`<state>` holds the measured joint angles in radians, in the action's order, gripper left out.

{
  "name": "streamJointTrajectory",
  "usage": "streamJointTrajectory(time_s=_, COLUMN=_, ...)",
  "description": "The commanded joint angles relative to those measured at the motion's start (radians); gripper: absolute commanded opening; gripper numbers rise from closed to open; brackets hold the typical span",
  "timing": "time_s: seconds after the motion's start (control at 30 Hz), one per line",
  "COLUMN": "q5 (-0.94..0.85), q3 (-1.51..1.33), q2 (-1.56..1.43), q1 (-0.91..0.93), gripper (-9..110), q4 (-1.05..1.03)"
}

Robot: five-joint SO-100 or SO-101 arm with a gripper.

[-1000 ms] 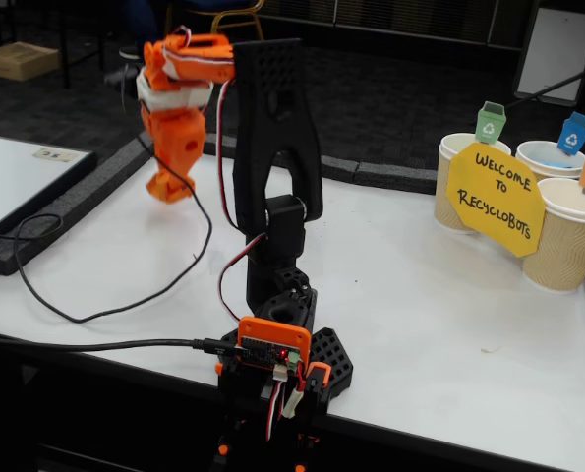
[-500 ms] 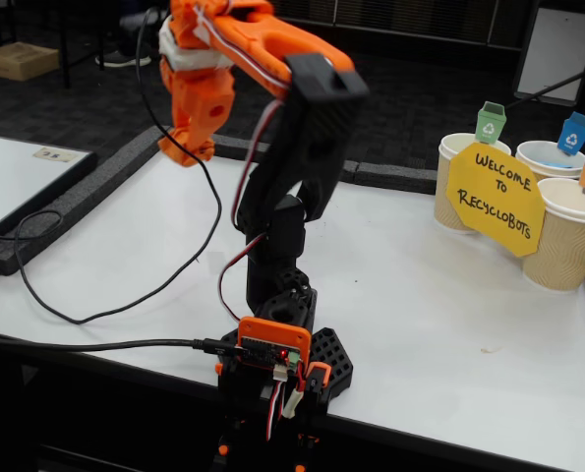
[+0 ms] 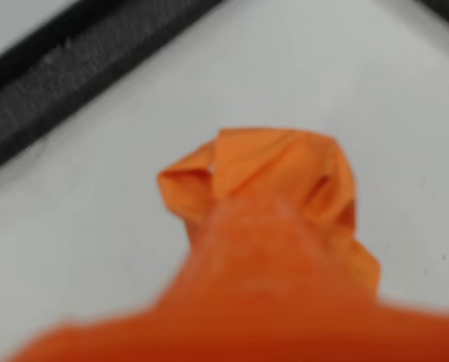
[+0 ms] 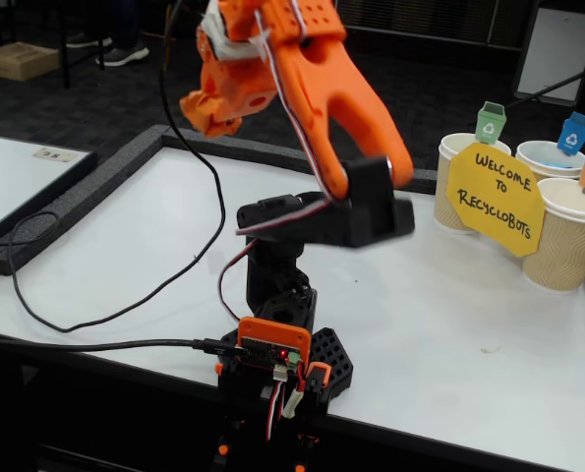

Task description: Sort rubbish by color.

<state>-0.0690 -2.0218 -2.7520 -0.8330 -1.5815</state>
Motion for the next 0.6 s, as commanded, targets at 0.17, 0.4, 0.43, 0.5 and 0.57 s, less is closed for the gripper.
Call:
streamJointTrajectory(time_s=0.17, q5=-0.020, q3=0.092, q2=-0.129, q1=-0.005, gripper=0, q4=-0.041)
streamJointTrajectory(time_s=0.4, q5=-0.020, q3=0.114, q2=-0.127, q1=-0.003, gripper=0, q4=-0.046)
streamJointTrajectory(time_s=0.43, q5=-0.020, q3=0.114, q2=-0.126, q1=-0.003, gripper=0, q4=-0.043)
streamJointTrajectory(time_s=0.5, q5=-0.020, q3=0.115, q2=-0.124, q1=-0.003, gripper=0, q4=-0.034)
streamJointTrajectory(time_s=0.57, q5=-0.020, q3=0.115, q2=-0.123, q1=0.020, gripper=0, q4=-0.020)
